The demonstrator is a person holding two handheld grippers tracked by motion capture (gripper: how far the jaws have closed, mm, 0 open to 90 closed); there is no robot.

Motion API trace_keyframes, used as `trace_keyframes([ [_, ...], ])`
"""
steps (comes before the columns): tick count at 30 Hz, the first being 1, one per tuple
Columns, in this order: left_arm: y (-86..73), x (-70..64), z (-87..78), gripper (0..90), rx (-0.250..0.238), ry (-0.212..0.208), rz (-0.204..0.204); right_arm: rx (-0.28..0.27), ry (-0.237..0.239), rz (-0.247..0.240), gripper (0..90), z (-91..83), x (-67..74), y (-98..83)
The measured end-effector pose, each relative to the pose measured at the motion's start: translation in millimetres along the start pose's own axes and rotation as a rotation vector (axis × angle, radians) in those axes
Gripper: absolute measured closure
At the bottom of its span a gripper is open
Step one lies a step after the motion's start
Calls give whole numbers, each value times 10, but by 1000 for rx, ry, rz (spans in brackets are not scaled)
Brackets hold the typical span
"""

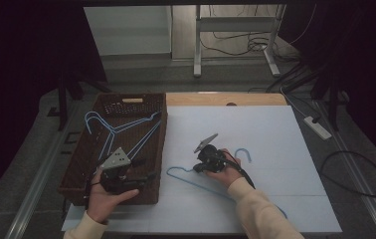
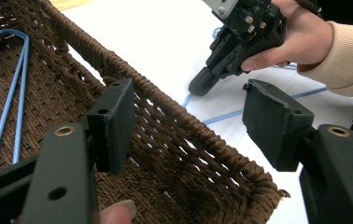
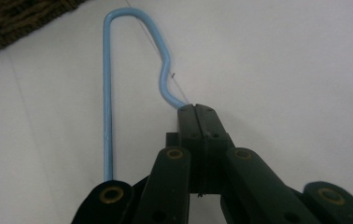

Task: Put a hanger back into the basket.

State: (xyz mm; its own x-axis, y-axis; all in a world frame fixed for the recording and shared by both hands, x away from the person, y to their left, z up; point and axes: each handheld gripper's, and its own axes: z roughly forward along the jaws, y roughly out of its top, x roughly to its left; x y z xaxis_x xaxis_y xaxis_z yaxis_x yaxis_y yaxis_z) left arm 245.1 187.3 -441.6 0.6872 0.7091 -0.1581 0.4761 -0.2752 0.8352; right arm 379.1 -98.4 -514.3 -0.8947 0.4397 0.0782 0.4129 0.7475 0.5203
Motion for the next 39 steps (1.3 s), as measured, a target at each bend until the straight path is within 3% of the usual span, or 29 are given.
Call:
trace_keyframes([
  [5, 0, -4, -1, 361, 0, -1, 3, 1, -74, -1, 900, 6, -40, 34],
  [9, -2, 3, -7, 361, 0, 1, 1, -19, -106, 46, 900, -7, -172, 20],
  [15, -7, 14, -9, 361, 1, 3, -2, -33, -198, 113, 900, -53, -378, -15],
  [16, -7, 14, -9, 361, 0, 3, -2, -36, -192, 133, 900, -66, -405, -29],
  [19, -7, 15, -10, 361, -2, 3, -4, -37, -192, 133, 900, -147, -395, -64],
  [23, -12, 24, -8, 361, 1, 4, -8, -90, -157, 137, 900, -481, -244, -174],
  [26, -11, 12, -1, 361, 1, 1, -6, -125, -145, 151, 900, -776, -113, -363],
  [32, 0, -7, 4, 361, 2, 0, -2, -181, -149, 259, 900, -1206, 87, -952],
  [35, -3, -4, 6, 361, 2, 1, -4, -162, -192, 301, 900, -1339, 129, -1270],
  [39, -6, -2, 7, 361, 4, 2, -6, -119, -222, 367, 900, -1399, 70, -1607],
])
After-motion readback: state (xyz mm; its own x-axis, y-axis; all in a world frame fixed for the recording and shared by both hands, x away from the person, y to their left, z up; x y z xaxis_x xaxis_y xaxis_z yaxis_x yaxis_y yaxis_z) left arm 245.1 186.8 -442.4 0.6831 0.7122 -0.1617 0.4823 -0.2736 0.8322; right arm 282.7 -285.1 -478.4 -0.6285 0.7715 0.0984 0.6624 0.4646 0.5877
